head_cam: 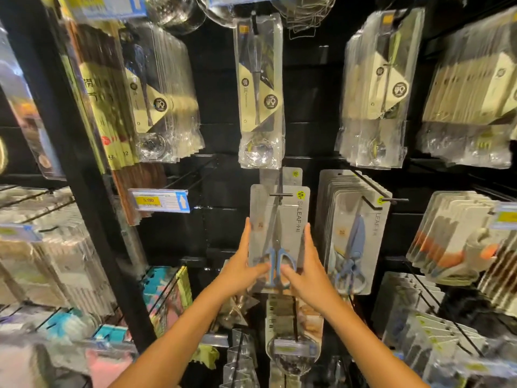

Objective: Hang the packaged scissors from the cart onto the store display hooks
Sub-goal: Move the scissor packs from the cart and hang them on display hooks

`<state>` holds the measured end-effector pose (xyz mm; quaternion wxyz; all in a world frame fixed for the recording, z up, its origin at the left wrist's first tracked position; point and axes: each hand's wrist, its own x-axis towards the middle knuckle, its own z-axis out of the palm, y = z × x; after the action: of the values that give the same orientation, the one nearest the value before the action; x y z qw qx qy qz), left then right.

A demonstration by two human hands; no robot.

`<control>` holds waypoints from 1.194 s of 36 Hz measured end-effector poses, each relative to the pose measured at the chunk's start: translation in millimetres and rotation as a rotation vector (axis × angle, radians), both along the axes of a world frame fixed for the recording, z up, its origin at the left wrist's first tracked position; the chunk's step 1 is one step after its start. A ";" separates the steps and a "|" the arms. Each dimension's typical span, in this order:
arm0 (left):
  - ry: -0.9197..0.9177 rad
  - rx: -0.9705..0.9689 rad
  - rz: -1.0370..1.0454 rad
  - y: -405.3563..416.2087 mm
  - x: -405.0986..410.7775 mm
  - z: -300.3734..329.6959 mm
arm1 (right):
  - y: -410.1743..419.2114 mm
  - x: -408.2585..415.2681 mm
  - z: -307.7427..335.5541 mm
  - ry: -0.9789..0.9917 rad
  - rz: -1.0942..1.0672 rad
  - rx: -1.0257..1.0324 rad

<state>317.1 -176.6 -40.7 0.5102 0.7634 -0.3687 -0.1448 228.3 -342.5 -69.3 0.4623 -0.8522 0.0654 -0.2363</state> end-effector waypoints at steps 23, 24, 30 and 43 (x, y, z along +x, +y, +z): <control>0.138 0.082 0.050 -64.5 100.0 13.8 | -37.8 85.8 25.2 0.211 -0.247 0.057; 0.123 0.081 0.054 -62.7 100.4 12.7 | -36.6 85.2 24.5 0.211 -0.244 0.055; -0.035 0.124 0.072 -41.0 89.8 -3.7 | -37.4 73.8 -1.5 0.288 -0.148 -0.011; -0.572 0.448 0.066 55.0 48.2 -62.3 | 4.4 12.9 -13.9 0.367 0.217 -0.448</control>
<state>365.3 -121.6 -103.0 0.2109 0.8773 -0.4309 0.0142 241.2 -338.0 -83.1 0.2661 -0.9633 0.0026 -0.0360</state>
